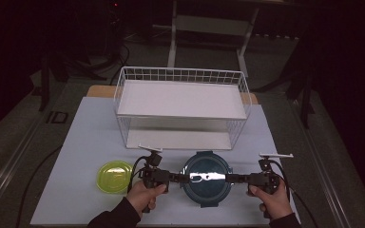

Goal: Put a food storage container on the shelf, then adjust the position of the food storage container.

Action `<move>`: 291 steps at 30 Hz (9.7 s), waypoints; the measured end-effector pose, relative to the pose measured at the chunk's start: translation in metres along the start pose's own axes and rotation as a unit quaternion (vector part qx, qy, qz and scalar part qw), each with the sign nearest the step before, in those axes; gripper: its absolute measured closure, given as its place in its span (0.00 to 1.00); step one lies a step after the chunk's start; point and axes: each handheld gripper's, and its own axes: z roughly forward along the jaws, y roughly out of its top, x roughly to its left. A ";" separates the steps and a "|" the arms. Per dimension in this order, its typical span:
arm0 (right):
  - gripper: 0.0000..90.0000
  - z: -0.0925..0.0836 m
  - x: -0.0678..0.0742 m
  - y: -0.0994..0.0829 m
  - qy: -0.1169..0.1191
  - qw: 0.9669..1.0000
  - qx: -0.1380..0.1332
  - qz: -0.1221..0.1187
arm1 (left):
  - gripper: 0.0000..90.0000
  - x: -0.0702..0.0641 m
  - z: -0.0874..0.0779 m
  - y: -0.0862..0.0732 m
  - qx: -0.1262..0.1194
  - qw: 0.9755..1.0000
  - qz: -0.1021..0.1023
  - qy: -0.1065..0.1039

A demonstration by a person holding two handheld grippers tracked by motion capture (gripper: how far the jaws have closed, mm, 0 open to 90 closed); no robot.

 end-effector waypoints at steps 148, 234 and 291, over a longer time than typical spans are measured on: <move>1.00 0.032 0.176 0.118 -0.057 0.971 -0.050 -0.226 | 0.26 -0.084 -0.131 0.077 -0.190 0.934 0.250 0.170; 0.18 -0.009 0.096 -0.014 -0.017 0.934 -0.157 -0.320 | 0.74 0.004 -0.191 -0.052 -0.156 0.900 0.302 0.272; 0.18 -0.008 0.059 -0.026 -0.033 0.946 -0.157 -0.281 | 0.99 0.083 -0.137 -0.069 -0.002 0.904 0.287 0.316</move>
